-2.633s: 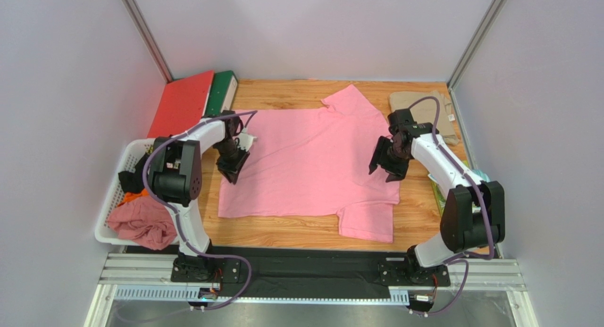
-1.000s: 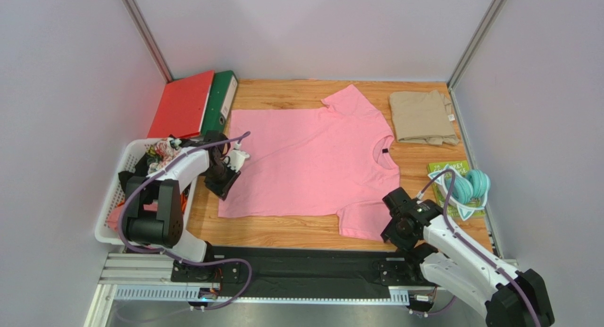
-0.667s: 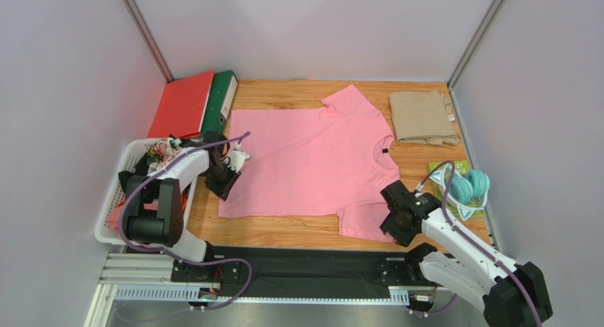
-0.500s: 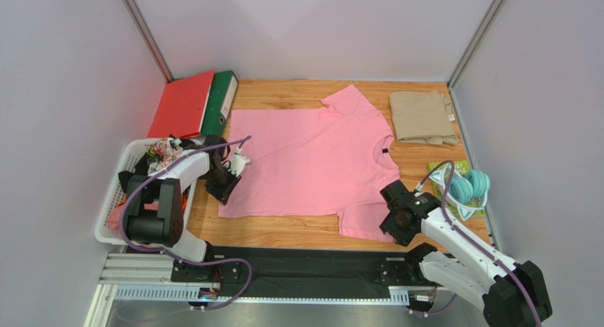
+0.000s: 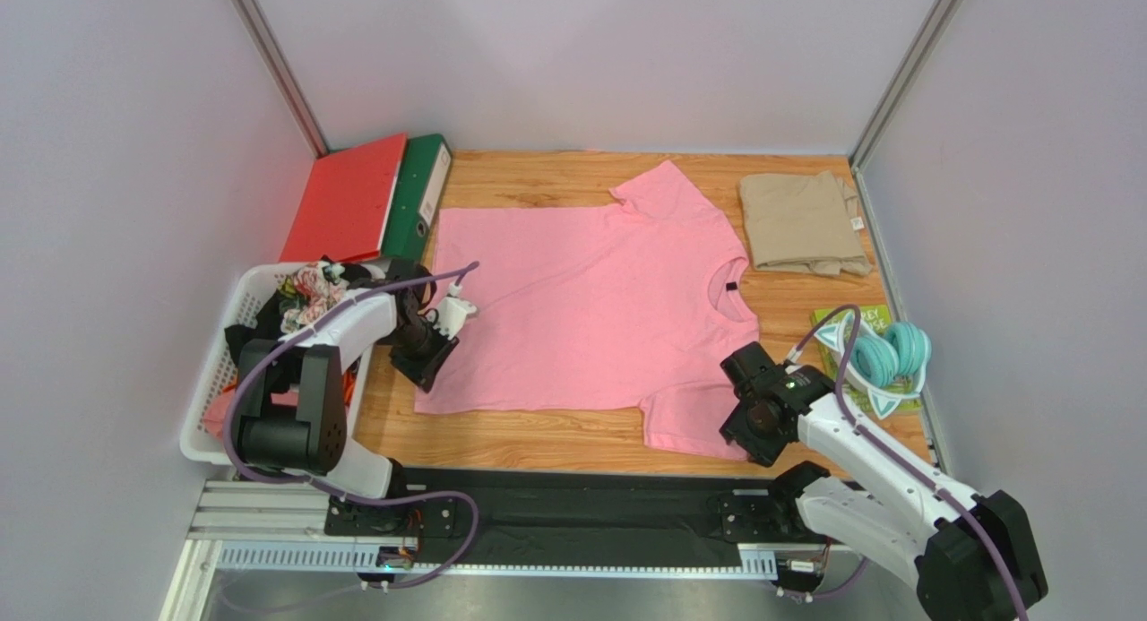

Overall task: Fold and stack the t-shirts
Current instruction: Grap the side of the flattened tshirt closest away from the robot with both arms

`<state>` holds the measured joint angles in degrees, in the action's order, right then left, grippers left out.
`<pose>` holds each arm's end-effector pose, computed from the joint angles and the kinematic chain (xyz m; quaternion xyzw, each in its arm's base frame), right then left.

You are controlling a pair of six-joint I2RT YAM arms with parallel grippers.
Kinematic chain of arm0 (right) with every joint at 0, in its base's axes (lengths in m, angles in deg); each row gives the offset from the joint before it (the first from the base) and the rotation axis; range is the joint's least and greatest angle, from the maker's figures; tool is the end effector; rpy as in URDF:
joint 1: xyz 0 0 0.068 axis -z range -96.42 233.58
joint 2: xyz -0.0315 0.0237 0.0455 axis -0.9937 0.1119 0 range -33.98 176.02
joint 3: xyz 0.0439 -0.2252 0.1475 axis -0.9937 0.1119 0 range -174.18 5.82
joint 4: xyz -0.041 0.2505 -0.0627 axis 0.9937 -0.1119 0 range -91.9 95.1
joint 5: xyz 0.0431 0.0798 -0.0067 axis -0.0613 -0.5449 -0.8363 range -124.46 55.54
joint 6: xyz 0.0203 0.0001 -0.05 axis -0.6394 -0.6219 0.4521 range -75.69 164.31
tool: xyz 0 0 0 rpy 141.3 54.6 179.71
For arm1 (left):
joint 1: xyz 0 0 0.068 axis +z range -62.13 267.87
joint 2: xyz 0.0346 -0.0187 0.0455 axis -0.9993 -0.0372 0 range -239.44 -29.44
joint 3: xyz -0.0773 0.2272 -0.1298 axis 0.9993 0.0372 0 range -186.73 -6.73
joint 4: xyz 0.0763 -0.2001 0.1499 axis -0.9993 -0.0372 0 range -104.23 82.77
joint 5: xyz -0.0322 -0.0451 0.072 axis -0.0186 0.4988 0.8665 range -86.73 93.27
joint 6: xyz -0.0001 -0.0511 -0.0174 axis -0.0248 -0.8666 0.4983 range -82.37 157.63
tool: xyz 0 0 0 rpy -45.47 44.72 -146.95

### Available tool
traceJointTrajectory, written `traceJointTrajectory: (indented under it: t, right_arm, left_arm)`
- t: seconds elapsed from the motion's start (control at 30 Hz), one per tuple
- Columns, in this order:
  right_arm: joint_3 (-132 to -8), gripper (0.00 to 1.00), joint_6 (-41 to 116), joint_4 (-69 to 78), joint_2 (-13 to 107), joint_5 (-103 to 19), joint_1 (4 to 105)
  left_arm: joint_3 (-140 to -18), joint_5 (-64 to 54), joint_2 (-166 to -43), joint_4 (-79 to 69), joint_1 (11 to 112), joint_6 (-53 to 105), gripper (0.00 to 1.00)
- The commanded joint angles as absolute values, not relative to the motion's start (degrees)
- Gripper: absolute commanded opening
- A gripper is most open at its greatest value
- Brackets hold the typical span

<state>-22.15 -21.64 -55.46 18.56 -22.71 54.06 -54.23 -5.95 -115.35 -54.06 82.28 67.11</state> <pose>0.1050 0.0511 0.1672 0.3148 0.9427 -0.0374 0.1041 0.2376 -0.0289 0.1629 0.3032 0.9486 -0.0700 0.0571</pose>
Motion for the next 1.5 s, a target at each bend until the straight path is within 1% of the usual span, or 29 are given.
traceJointTrajectory:
  t: [0.0,0.07,0.23,0.4,0.53,0.67,0.9,1.33,1.43,1.47]
  right_arm:
    - [-22.4,0.47,-21.3,-53.9,18.8,-21.8,53.7]
    - [-22.7,0.47,-20.7,-54.1,19.2,-21.6,53.8]
    - [-22.7,0.47,-20.5,-54.0,19.1,-21.8,53.8]
    - [-22.2,0.46,-20.6,-54.0,18.4,-22.0,53.8]
    - [-22.3,0.47,-20.5,-54.3,18.1,-21.9,53.8]
    - [-22.2,0.47,-20.5,-54.3,18.1,-21.9,53.8]
    - [-22.5,0.47,-20.5,-54.6,17.3,-22.2,53.8]
    - [-22.3,0.47,-20.4,-55.8,16.4,-21.8,53.8]
    - [-22.4,0.46,-20.7,-56.0,16.0,-21.5,53.8]
    - [-22.3,0.46,-20.8,-56.0,15.9,-21.4,53.8]
  left_arm:
    - [-55.1,-8.8,-112.7,-56.6,82.5,68.7,0.31]
    - [-56.2,-9.5,-111.6,-59.9,82.5,69.3,0.32]
    - [-56.7,-8.3,-109.9,-63.1,82.5,70.9,0.41]
    - [-55.1,-7.4,-108.4,-63.7,82.5,70.9,0.45]
    - [-55.4,-7.6,-109.8,-66.1,82.5,70.4,0.46]
    - [-54.9,-5.9,-112.3,-65.1,82.5,70.3,0.48]
    - [-52.3,-3.9,-115.1,-60.1,82.5,70.1,0.48]
    - [-53.8,-5.3,-117.2,-59.5,82.5,68.9,0.47]
    - [-53.9,-5.5,-117.7,-59.0,82.5,68.6,0.44]
    - [-53.8,-5.6,-117.9,-58.9,82.5,68.3,0.40]
